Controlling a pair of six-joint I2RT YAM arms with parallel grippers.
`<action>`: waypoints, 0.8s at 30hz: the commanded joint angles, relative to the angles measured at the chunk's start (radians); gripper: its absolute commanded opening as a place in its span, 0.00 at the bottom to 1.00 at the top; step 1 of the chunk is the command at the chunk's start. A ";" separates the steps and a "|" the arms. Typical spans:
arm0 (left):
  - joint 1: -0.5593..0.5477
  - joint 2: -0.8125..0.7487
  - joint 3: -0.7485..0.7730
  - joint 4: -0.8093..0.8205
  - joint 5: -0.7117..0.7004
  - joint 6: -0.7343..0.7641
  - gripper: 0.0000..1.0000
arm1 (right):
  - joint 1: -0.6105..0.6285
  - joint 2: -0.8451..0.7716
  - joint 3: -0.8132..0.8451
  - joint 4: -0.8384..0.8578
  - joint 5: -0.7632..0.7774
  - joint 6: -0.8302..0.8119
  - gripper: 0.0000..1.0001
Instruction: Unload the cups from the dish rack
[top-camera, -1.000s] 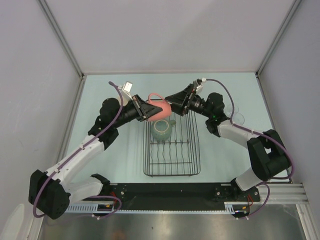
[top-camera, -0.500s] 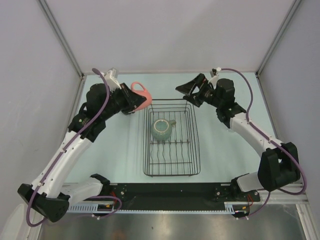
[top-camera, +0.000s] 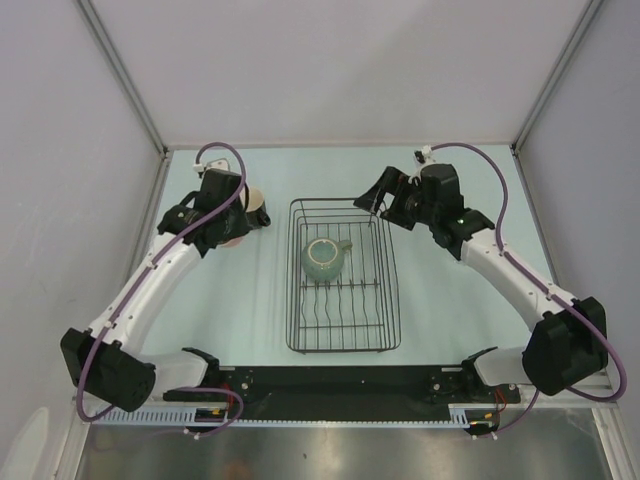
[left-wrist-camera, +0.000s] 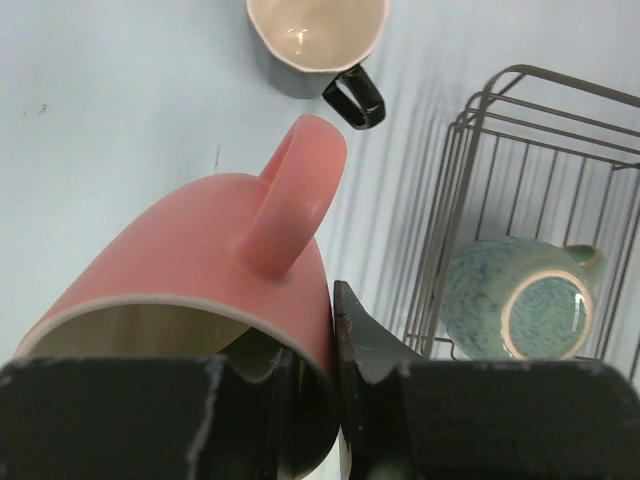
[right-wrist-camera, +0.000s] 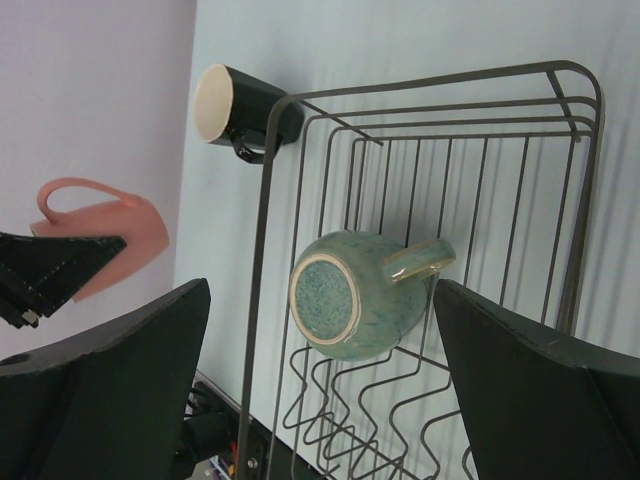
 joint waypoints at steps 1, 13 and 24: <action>0.007 0.034 -0.008 0.077 -0.013 0.030 0.01 | 0.018 -0.047 0.034 -0.036 0.046 -0.057 1.00; 0.008 0.175 -0.132 0.230 0.070 0.011 0.00 | 0.026 -0.073 -0.013 -0.051 0.051 -0.075 1.00; 0.030 0.365 -0.054 0.273 0.136 0.033 0.01 | 0.014 -0.070 -0.018 -0.060 0.054 -0.089 1.00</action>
